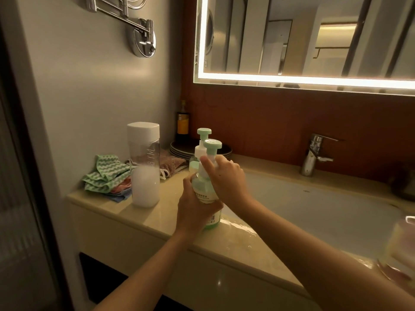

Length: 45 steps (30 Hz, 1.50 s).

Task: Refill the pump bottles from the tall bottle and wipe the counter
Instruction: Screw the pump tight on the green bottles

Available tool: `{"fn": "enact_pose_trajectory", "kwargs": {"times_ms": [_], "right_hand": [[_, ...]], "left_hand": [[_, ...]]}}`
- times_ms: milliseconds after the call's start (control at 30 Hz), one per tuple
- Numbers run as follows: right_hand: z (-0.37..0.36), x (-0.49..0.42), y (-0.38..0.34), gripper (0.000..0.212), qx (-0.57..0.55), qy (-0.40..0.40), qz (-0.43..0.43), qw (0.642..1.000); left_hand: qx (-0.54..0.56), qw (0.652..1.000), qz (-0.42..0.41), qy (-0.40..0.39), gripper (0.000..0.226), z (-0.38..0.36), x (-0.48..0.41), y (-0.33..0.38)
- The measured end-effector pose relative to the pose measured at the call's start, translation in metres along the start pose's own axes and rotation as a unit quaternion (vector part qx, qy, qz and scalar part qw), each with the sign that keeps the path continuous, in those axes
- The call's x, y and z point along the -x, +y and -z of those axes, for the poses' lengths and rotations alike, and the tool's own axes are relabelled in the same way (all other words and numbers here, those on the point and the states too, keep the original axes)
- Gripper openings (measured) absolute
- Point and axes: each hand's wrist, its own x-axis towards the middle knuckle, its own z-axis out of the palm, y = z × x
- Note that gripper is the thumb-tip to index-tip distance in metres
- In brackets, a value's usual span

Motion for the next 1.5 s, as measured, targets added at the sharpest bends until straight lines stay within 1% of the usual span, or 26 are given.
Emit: {"fn": "enact_pose_trajectory", "kwargs": {"times_ms": [33,67,100,167,233,267,333,367,467,533,600,667,767,833,900,967,1033,1067,1100,1167,1200,1233,1300,1367,1433,1500], "right_hand": [[0.001,0.002,0.001,0.040,0.084,0.010,0.042,0.996],[0.001,0.002,0.002,0.039,0.111,0.033,0.068,0.991],[0.002,0.000,0.001,0.042,0.093,0.049,0.056,0.993],[0.003,-0.007,-0.002,0.052,-0.047,0.038,-0.020,0.998],[-0.002,-0.012,-0.004,0.049,-0.166,-0.023,-0.063,0.984],[-0.004,-0.012,-0.006,0.046,-0.207,-0.032,-0.071,0.975],[-0.006,-0.007,-0.008,0.042,-0.250,-0.018,-0.083,0.965],[-0.008,-0.003,-0.008,0.043,-0.241,-0.005,-0.081,0.967],[-0.007,0.002,-0.004,0.045,-0.119,0.034,-0.065,0.990],[-0.002,-0.003,-0.001,0.051,-0.074,0.049,-0.063,0.994],[0.001,-0.012,-0.001,0.064,-0.086,0.024,-0.078,0.993],[0.001,-0.018,-0.004,0.069,-0.134,-0.023,-0.084,0.987],[-0.002,-0.017,-0.009,0.057,-0.206,-0.033,-0.089,0.974],[-0.005,-0.012,-0.011,0.049,-0.215,-0.023,-0.096,0.972],[-0.008,-0.007,-0.011,0.048,-0.199,-0.007,-0.109,0.974],[-0.006,0.000,-0.009,0.050,-0.146,0.014,-0.107,0.983],[-0.001,0.000,-0.006,0.054,-0.100,0.028,-0.092,0.990],[0.002,-0.003,-0.004,0.058,-0.096,0.029,-0.090,0.991],[0.004,-0.007,-0.004,0.062,-0.114,0.020,-0.092,0.989],[0.005,-0.015,-0.007,0.070,-0.189,-0.027,-0.101,0.976],[0.004,-0.018,-0.009,0.069,-0.217,-0.050,-0.104,0.969],[0.001,-0.019,-0.011,0.064,-0.225,-0.061,-0.101,0.967],[-0.003,-0.017,-0.010,0.052,-0.221,-0.041,-0.098,0.970],[-0.005,-0.011,-0.010,0.048,-0.219,-0.019,-0.102,0.970],[-0.005,-0.003,-0.009,0.049,-0.179,-0.003,-0.096,0.979],[0.000,0.002,-0.008,0.053,-0.104,0.014,-0.080,0.991]], "left_hand": [[0.000,1.000,0.001,-0.001,0.084,0.001,0.000,0.001],[0.002,1.000,0.002,-0.003,0.084,0.001,0.001,0.002],[0.005,1.000,0.003,-0.005,0.083,0.002,0.001,0.003],[0.011,1.000,0.006,-0.009,0.081,0.002,0.001,0.003],[0.007,1.000,0.009,-0.008,0.081,0.001,0.001,0.003],[0.007,1.000,0.010,-0.006,0.081,0.001,0.001,0.003],[0.012,1.000,0.011,-0.004,0.082,0.001,0.001,0.003],[0.013,1.000,0.009,-0.003,0.083,0.001,0.001,0.003],[0.005,1.000,0.002,-0.002,0.085,0.001,0.002,0.003],[0.003,1.000,0.000,-0.004,0.084,0.001,0.001,0.003],[0.000,1.000,0.000,-0.008,0.083,0.001,0.001,0.002],[-0.004,1.000,0.003,-0.010,0.084,0.000,0.001,0.002],[-0.003,1.000,0.008,-0.011,0.082,0.001,0.001,0.002],[-0.001,1.000,0.010,-0.011,0.082,0.001,0.001,0.002],[-0.007,1.000,0.007,-0.009,0.085,0.000,0.001,0.001],[-0.013,1.000,0.006,-0.004,0.087,0.000,0.001,0.002],[-0.010,1.000,0.006,-0.003,0.085,0.000,0.001,0.002],[-0.005,1.000,0.007,-0.005,0.083,0.000,0.001,0.002],[-0.003,1.000,0.009,-0.007,0.082,0.000,0.002,0.002],[-0.006,1.000,0.009,-0.007,0.081,0.001,0.002,0.003],[-0.008,1.000,0.009,-0.005,0.082,0.001,0.003,0.004],[-0.009,1.000,0.011,-0.004,0.082,0.001,0.003,0.004],[-0.007,1.000,0.015,-0.005,0.081,0.001,0.003,0.005],[-0.007,1.000,0.015,-0.004,0.083,0.001,0.003,0.004],[-0.013,1.000,0.012,-0.003,0.086,0.000,0.003,0.004],[-0.016,1.000,0.013,-0.002,0.085,0.000,0.003,0.005]]}}
